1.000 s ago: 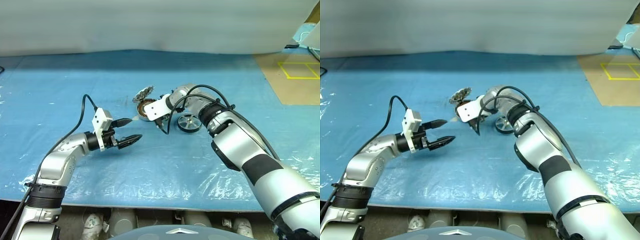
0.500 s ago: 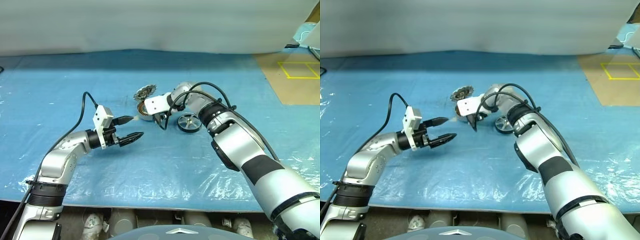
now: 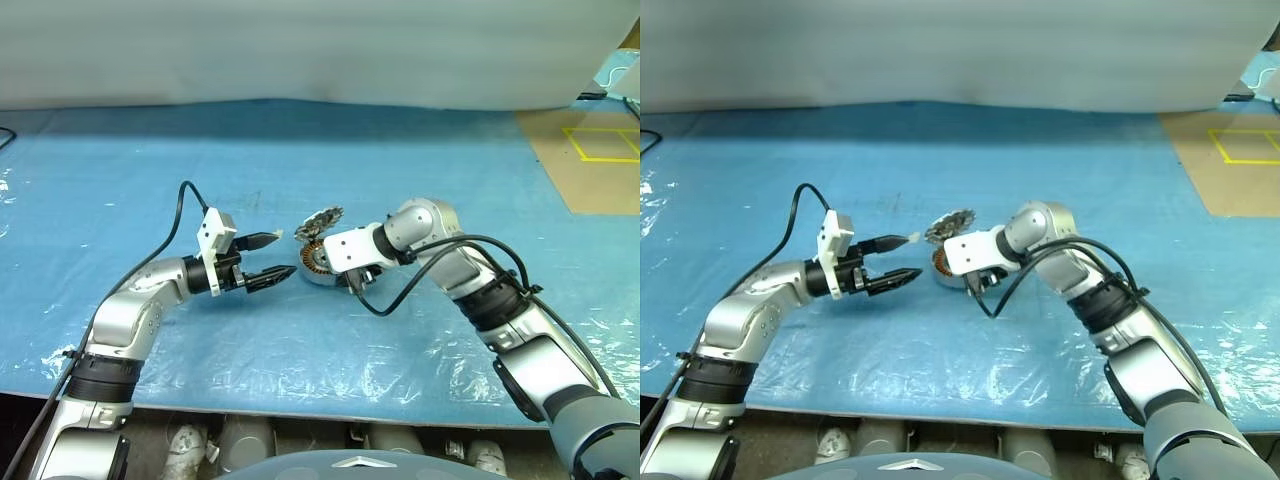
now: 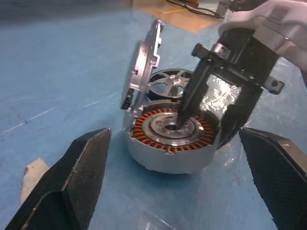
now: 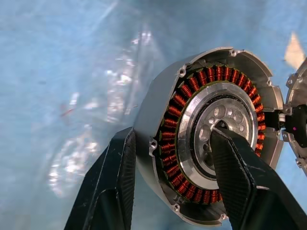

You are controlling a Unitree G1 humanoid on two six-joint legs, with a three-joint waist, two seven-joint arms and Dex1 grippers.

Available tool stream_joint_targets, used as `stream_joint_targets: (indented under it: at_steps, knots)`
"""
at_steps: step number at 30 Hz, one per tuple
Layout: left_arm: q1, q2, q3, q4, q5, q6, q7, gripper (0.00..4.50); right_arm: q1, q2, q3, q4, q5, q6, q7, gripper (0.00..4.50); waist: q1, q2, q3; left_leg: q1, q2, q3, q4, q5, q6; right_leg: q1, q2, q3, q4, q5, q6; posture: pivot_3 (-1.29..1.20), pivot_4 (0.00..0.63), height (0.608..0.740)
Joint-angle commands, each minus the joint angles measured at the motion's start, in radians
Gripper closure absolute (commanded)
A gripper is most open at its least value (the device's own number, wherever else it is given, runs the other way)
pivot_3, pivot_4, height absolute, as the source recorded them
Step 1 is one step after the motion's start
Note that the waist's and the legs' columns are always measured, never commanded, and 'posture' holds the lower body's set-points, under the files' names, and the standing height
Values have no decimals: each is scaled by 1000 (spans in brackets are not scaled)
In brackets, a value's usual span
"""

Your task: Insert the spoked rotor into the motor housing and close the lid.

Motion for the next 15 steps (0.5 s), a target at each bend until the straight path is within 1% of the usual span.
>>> stream_joint_targets:
  at_steps: [1, 4, 6, 9, 11, 15]
  knots:
    - [-36, -1, -16, 21, 6, -13, -36, 0, 19, -8, 34, -86, 2, 175, 36, 2566, -3, 0, 0, 1, 0, 0, 0, 0, 0, 1, 0, 1, 0, 0, 0, 0, 150, 740]
    - [-51, -11, -23, 33, 5, -10, -39, 0, 23, 34, 65, -67, -11, 324, -15, 2566, -6, 0, 0, 5, 0, 1, 0, 0, 0, 3, 0, 2, 0, 0, 0, 0, 150, 740]
    - [-59, -19, -30, 41, 7, -11, -37, 0, 19, 57, 80, -39, -19, 384, -54, 2566, -10, -1, -1, 5, 0, 1, -1, 0, 0, 3, 0, 2, 0, 0, 0, 0, 150, 740]
    - [-73, -36, -46, 65, 24, -28, -35, 0, -9, 122, 79, -1, 12, 511, -92, 2566, -16, -2, -2, 10, 0, 1, -1, 0, -1, 8, 0, 2, 0, 0, 0, 0, 150, 740]
    - [-85, -48, -45, 70, 24, -26, -31, 0, -32, 151, 91, 22, 16, 543, -122, 2566, -17, -2, -2, 19, 0, 1, -3, 0, -1, 16, 0, 3, 0, -1, 0, 0, 150, 740]
    - [-81, -44, -42, 59, 24, -26, -41, 0, -41, 146, 135, 33, 24, 521, -146, 2566, -15, -2, -2, 22, 0, 1, -6, 0, -1, 17, -1, 4, 0, -1, 2, 0, 150, 740]
